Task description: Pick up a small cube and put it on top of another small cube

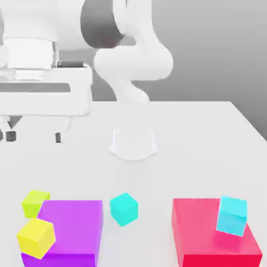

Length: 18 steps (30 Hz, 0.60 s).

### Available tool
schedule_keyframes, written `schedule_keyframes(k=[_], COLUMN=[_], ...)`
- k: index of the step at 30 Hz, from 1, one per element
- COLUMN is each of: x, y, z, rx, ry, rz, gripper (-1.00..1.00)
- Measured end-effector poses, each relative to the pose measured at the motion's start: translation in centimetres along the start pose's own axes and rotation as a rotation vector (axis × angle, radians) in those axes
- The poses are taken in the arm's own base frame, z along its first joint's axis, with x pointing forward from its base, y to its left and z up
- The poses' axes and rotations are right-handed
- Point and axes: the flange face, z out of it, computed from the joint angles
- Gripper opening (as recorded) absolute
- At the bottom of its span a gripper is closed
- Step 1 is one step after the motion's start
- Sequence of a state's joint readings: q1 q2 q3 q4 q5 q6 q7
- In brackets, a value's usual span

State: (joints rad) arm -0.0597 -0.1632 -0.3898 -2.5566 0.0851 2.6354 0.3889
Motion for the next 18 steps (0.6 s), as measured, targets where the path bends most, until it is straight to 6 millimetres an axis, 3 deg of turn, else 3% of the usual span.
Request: schedule_keyframes(k=[3, 7, 13, 14, 18], x=[-0.2, -2.3, -3.6, -3.8, -3.8], y=[5.5, 12.3, 14.6, 15.0, 14.9], z=[5.0, 10.6, 16.6, 17.6, 17.6], rx=[-0.076, -0.177, -0.202, -0.202, -0.202], ry=[-0.056, -0.134, -0.151, -0.149, -0.150], rz=[0.038, 0.065, 0.060, 0.064, 0.060], gripper=[0.00, 0.00, 0.00, -1.00, -1.00])
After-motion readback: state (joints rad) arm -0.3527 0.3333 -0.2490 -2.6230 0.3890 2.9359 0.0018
